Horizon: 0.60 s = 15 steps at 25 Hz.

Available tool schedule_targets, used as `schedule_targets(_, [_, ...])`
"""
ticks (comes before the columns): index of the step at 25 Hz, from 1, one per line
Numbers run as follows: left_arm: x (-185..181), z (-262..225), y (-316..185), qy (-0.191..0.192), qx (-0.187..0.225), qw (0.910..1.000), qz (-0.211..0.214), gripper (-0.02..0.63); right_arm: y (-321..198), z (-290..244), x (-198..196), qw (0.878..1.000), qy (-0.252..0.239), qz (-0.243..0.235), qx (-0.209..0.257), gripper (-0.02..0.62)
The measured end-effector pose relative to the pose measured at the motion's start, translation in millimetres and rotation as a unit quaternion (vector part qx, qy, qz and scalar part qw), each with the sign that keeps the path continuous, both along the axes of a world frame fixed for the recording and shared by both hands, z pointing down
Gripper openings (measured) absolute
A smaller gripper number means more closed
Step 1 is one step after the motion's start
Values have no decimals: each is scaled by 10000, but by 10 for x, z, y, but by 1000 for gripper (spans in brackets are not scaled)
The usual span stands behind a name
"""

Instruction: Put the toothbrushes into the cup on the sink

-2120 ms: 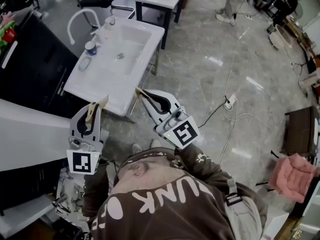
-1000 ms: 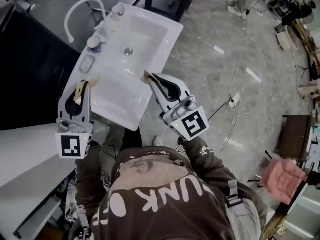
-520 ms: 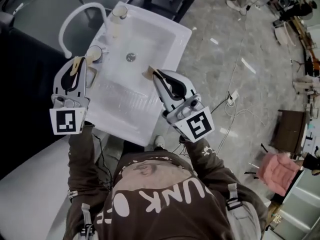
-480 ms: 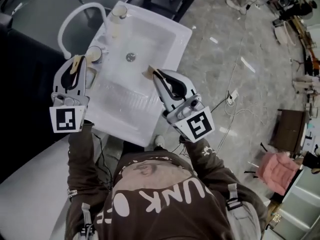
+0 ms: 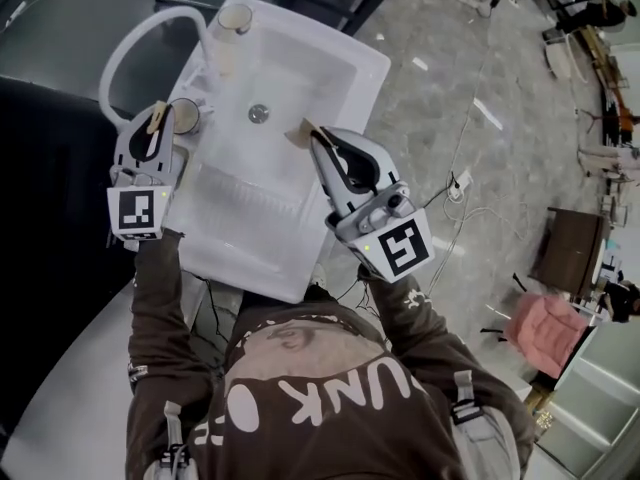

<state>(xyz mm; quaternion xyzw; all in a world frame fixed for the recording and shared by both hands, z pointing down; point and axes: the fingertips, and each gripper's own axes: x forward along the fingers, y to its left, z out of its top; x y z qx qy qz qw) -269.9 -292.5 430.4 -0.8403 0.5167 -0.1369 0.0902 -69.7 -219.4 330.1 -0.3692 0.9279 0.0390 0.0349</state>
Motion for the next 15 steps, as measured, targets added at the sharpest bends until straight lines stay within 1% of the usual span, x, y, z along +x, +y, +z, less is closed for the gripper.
schedule_targets(6, [-57, 353, -145, 35, -231, 9997, 17, 29, -160, 76, -62, 10000, 95, 6, -4, 21])
schedule_targets(9, [-66, 490, -196, 40, -331, 9994, 30, 29, -267, 79, -120, 9999, 2, 84, -55, 21])
schedule_targets(11, [-89, 544, -236, 80, -341, 9994, 20, 29, -348, 100, -161, 10000, 9, 87, -40, 21])
schedule_targets(15, [-150, 594, -302, 160, -235, 9996, -7, 28, -605, 144, -261, 9999, 94, 69, 98, 21])
